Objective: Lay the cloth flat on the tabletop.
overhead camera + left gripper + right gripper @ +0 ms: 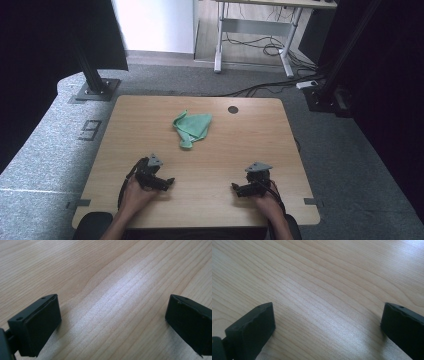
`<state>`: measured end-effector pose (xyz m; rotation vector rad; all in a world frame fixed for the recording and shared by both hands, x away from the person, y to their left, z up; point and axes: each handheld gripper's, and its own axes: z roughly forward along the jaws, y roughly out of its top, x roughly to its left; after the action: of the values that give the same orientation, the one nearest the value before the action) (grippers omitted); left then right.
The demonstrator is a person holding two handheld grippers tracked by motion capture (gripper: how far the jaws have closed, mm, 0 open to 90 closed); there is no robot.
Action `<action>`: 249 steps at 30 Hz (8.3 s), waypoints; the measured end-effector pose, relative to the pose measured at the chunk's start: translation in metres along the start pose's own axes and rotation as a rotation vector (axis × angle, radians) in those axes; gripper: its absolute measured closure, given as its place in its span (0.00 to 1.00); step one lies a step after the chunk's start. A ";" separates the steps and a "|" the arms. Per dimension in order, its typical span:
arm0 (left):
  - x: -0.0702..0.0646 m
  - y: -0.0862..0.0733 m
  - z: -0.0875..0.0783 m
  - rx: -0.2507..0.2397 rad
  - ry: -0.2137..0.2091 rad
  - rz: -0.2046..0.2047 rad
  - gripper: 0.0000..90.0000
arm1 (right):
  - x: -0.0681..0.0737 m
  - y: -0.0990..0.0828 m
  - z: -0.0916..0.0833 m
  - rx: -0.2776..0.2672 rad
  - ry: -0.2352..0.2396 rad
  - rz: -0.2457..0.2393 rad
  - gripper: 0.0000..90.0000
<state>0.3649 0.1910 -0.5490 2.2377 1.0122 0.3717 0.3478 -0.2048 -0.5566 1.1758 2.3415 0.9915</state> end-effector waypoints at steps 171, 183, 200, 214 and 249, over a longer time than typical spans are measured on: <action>-0.022 0.010 0.004 -0.108 -0.124 0.049 0.74 | 0.010 0.030 -0.003 -0.010 0.158 0.034 0.25; -0.021 0.010 0.004 -0.109 -0.136 0.037 0.73 | 0.049 0.093 0.023 -0.020 0.266 -0.099 0.50; -0.021 0.010 0.004 -0.107 -0.135 0.037 0.73 | 0.097 0.135 0.091 0.082 0.288 -0.281 0.63; -0.019 0.010 0.004 -0.108 -0.144 0.025 0.75 | 0.083 0.149 0.075 0.044 0.194 -0.271 0.95; 0.005 0.014 -0.022 -0.158 -0.205 -0.078 0.43 | -0.016 0.189 0.052 -0.015 0.027 -0.099 0.54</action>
<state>0.3657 0.1970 -0.5233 2.0413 0.9251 0.1767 0.4933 -0.1162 -0.4584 1.0366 2.3835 0.9950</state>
